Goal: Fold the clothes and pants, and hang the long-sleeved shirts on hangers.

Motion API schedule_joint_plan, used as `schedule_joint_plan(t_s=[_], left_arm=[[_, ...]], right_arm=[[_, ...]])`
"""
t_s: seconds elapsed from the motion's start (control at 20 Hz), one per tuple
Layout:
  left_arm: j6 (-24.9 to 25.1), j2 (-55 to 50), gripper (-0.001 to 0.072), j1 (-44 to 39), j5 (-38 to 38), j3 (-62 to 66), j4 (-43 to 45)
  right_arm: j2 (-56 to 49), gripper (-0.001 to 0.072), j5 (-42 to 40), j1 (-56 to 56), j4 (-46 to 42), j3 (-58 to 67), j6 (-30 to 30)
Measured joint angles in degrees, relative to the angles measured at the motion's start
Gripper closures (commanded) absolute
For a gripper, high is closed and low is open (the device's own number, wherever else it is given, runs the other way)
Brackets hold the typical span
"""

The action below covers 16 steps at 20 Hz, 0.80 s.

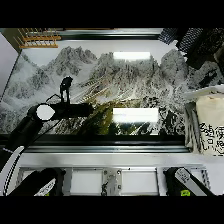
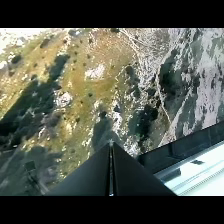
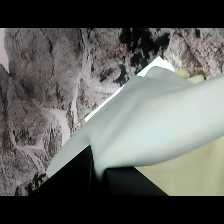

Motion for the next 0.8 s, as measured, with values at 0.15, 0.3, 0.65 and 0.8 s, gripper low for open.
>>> schedule_joint_plan(t_s=[0.15,0.3,0.65,0.8], left_arm=[[0.0,0.0,0.07,0.0,0.0,0.0,0.0],[0.0,0.0,0.07,0.0,0.0,0.0,0.0],[0.0,0.0,0.07,0.0,-0.2,0.0,0.3],[0.0,0.0,0.07,0.0,-0.2,0.0,0.4]], right_arm=[[3.2,0.0701,-1.4,-0.7,-3.5,0.0,1.9],[5.5,0.0701,0.6,-0.9,-9.5,0.0,4.1],[9.4,0.0701,8.8,-1.0,-23.8,-10.4,7.3],[12.2,0.07,9.8,-1.0,-27.9,-18.1,8.4]])
